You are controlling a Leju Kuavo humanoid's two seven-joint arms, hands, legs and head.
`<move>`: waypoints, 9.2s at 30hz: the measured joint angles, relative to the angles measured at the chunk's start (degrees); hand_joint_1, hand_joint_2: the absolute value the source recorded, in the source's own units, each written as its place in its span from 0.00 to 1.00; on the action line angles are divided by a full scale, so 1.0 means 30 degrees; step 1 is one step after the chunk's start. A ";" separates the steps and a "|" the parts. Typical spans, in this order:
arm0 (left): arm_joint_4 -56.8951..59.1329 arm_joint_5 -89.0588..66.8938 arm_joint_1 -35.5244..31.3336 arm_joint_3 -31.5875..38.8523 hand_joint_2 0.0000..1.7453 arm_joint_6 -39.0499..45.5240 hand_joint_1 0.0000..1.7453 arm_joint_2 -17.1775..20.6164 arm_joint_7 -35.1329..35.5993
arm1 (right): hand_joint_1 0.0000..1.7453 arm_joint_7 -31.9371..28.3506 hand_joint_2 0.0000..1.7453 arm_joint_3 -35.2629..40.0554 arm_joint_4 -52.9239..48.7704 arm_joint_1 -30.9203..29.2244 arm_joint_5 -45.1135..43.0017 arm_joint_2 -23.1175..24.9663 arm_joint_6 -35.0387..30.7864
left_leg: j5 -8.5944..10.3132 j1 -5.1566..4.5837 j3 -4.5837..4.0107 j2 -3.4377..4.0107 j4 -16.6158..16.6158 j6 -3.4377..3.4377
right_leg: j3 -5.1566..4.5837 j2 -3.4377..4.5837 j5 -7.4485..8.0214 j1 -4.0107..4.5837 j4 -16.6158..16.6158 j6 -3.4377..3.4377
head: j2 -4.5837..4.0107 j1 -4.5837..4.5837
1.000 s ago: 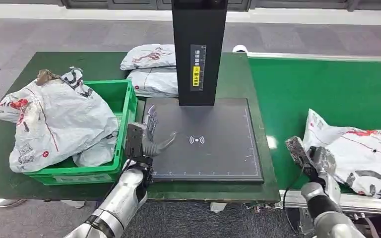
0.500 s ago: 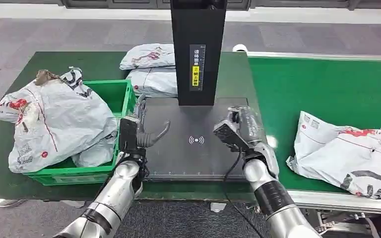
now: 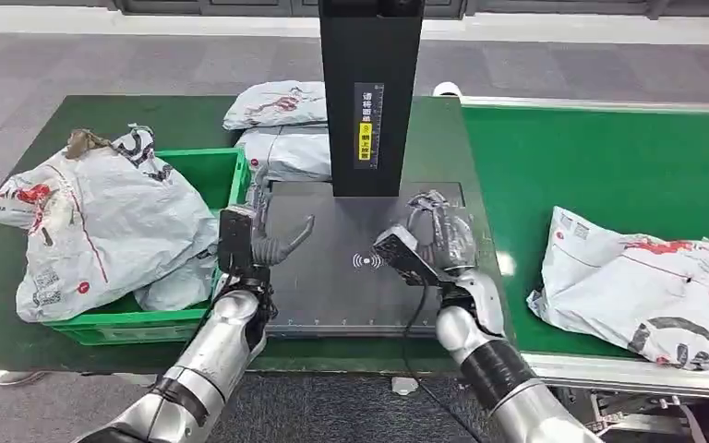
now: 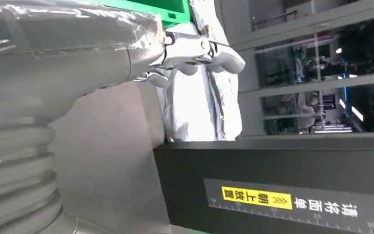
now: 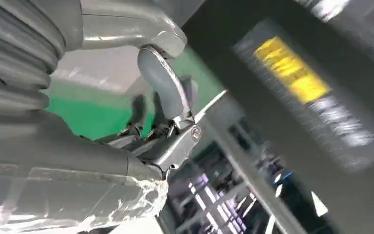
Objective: Moved the parcel from conveyor to table for the left to box.
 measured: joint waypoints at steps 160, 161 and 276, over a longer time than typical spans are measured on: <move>0.0648 0.0656 0.0442 0.0102 1.00 -0.0692 0.00 -0.0277 0.0058 | 0.00 0.4526 0.00 -0.5121 0.9303 -0.1751 -0.0189 -0.4866 -0.0670 | -0.0091 0.0009 0.0098 0.0061 0.0005 0.0017 | 0.0068 0.0058 -0.0032 0.0018 -0.0023 -0.0043 | 0.0000 -0.0007; 0.0648 0.0656 0.0437 0.0095 1.00 -0.0700 0.00 -0.0284 0.0058 | 0.00 0.4655 1.00 -0.5135 0.9368 -0.1766 -0.0074 -0.4909 -0.0670 | -0.0091 0.0009 0.0098 0.0060 0.0005 0.0017 | 0.0068 0.0058 -0.0032 0.0017 -0.0023 -0.0043 | 0.0000 -0.0007; 0.2826 0.1741 -0.1827 -0.1180 1.00 -0.1260 0.00 -0.0751 -0.0758 | 0.25 -0.5864 1.00 0.3680 0.3525 -0.3483 -0.8925 0.1159 1.2466 | -0.0025 0.0034 -0.0017 0.0103 -0.0003 -0.0103 | -0.0123 0.0090 -0.0009 0.0046 0.0100 -0.0135 | 0.0000 -0.0007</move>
